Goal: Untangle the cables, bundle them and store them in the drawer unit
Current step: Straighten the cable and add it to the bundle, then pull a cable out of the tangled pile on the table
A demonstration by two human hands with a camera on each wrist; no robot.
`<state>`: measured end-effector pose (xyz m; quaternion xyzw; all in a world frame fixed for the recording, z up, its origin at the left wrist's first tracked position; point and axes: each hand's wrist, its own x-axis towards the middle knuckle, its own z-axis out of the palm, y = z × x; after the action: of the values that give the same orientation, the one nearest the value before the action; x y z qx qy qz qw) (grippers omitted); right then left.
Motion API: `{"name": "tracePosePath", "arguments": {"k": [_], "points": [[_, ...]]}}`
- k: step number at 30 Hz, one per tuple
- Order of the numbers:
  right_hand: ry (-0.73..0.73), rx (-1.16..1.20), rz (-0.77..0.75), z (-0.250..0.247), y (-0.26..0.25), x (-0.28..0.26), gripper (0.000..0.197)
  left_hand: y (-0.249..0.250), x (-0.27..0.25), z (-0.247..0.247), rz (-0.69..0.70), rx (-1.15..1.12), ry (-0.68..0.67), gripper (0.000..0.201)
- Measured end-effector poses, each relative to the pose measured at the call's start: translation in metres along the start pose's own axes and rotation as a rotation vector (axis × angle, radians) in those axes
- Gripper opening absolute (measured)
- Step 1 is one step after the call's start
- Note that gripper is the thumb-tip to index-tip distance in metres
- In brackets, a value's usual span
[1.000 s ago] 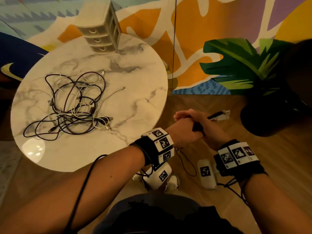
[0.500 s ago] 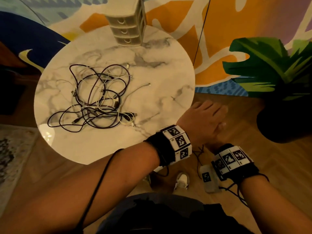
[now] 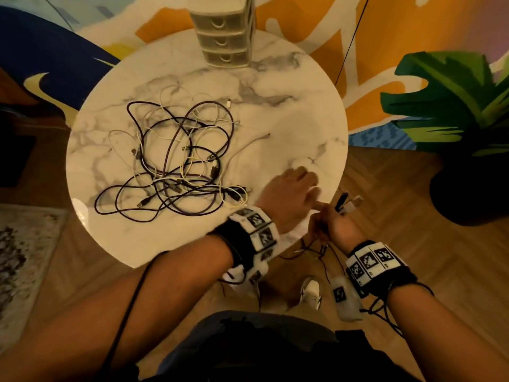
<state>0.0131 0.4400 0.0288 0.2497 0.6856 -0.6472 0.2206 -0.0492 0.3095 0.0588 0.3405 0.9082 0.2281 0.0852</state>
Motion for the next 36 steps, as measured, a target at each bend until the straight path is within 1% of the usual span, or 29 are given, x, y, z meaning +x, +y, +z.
{"name": "tracePosePath", "arguments": {"k": [1, 2, 4, 5, 7, 8, 10, 12, 13, 14, 15, 17, 18, 19, 20, 21, 23, 24, 25, 26, 27, 28, 29, 30, 31, 32, 33, 34, 36], "points": [[-0.028, 0.086, 0.026, 0.003, 0.003, 0.005, 0.037, -0.020, -0.004, -0.002, -0.021, 0.099, -0.105, 0.030], [-0.052, 0.114, 0.035, 0.005, 0.006, 0.008, 0.039, -0.042, -0.011, -0.003, -0.022, 0.218, -0.226, 0.031], [-0.062, 0.067, 0.055, 0.010, 0.008, 0.013, 0.044, -0.075, -0.028, -0.003, 0.019, 0.443, -0.463, 0.042], [-0.055, 0.039, 0.047, 0.016, 0.006, 0.013, 0.047, -0.088, -0.037, -0.001, 0.045, 0.533, -0.549, 0.045], [-0.029, -0.007, 0.025, 0.024, 0.005, 0.013, 0.050, -0.104, -0.048, 0.005, 0.076, 0.645, -0.620, 0.041], [-0.007, -0.002, 0.022, 0.029, 0.005, 0.013, 0.051, -0.110, -0.050, 0.006, 0.078, 0.648, -0.619, 0.039], [0.031, -0.002, -0.005, 0.036, 0.008, 0.015, 0.051, -0.117, -0.050, 0.005, 0.090, 0.580, -0.562, 0.037], [0.034, -0.024, -0.023, 0.043, 0.007, 0.015, 0.050, -0.119, -0.046, 0.000, 0.161, 0.528, -0.420, 0.026], [0.031, -0.040, -0.035, 0.046, 0.007, 0.015, 0.048, -0.117, -0.044, -0.002, 0.192, 0.522, -0.330, 0.020], [0.028, -0.037, -0.051, 0.050, 0.007, 0.016, 0.045, -0.114, -0.042, -0.005, 0.228, 0.484, -0.208, 0.019], [0.019, -0.032, -0.055, 0.054, 0.003, 0.014, 0.040, -0.109, -0.040, -0.007, 0.244, 0.414, -0.072, 0.022], [0.034, -0.065, -0.086, 0.063, -0.003, 0.010, 0.032, -0.091, -0.038, -0.014, 0.199, 0.213, 0.128, 0.028], [0.044, -0.093, -0.083, 0.067, -0.006, 0.008, 0.029, -0.082, -0.036, -0.019, 0.165, 0.100, 0.187, 0.028], [0.051, -0.145, -0.107, 0.071, -0.012, 0.007, 0.026, -0.074, -0.035, -0.022, 0.131, -0.008, 0.218, 0.028], [0.074, -0.212, -0.147, 0.075, -0.018, 0.008, 0.025, -0.068, -0.034, -0.026, 0.112, -0.101, 0.235, 0.027], [0.067, -0.260, -0.199, 0.079, -0.022, 0.009, 0.024, -0.062, -0.033, -0.030, 0.109, -0.170, 0.239, 0.028], [0.014, -0.393, -0.265, 0.087, -0.036, 0.009, 0.017, -0.053, -0.033, -0.038, 0.124, -0.250, 0.244, 0.030], [-0.030, -0.416, -0.297, 0.084, -0.034, 0.016, 0.015, -0.050, -0.033, -0.042, 0.129, -0.277, 0.261, 0.030], [-0.027, -0.440, -0.286, 0.085, -0.039, 0.018, 0.014, -0.049, -0.033, -0.046, 0.124, -0.303, 0.283, 0.031], [-0.021, -0.417, -0.230, 0.088, -0.043, 0.018, 0.015, -0.048, -0.034, -0.048, 0.117, -0.327, 0.301, 0.032], [0.016, -0.453, -0.292, 0.091, -0.043, 0.014, 0.018, -0.049, -0.035, -0.050, 0.109, -0.350, 0.309, 0.033], [0.026, -0.395, -0.301, 0.093, -0.042, 0.012, 0.022, -0.050, -0.036, -0.050, 0.099, -0.371, 0.304, 0.034], [0.025, -0.440, -0.292, 0.094, -0.042, 0.007, 0.024, -0.050, -0.037, -0.050, 0.091, -0.392, 0.300, 0.034], [0.051, -0.437, -0.223, 0.095, -0.044, 0.004, 0.024, -0.051, -0.038, -0.050, 0.083, -0.411, 0.301, 0.032], [0.073, -0.435, -0.221, 0.096, -0.047, 0.001, 0.025, -0.051, -0.039, -0.050, 0.075, -0.418, 0.306, 0.029], [0.103, -0.339, -0.214, 0.097, -0.050, 0.000, 0.027, -0.052, -0.039, -0.050, 0.062, -0.401, 0.317, 0.025], [0.109, -0.307, -0.253, 0.099, -0.054, 0.001, 0.027, -0.054, -0.041, -0.050, 0.037, -0.374, 0.329, 0.026], [0.132, -0.194, -0.305, 0.101, -0.053, 0.004, 0.029, -0.059, -0.044, -0.049, 0.001, -0.358, 0.339, 0.029], [0.250, 0.135, -0.361, 0.098, -0.058, 0.007, 0.036, -0.072, -0.057, -0.044, -0.100, -0.353, 0.296, 0.025]]}}
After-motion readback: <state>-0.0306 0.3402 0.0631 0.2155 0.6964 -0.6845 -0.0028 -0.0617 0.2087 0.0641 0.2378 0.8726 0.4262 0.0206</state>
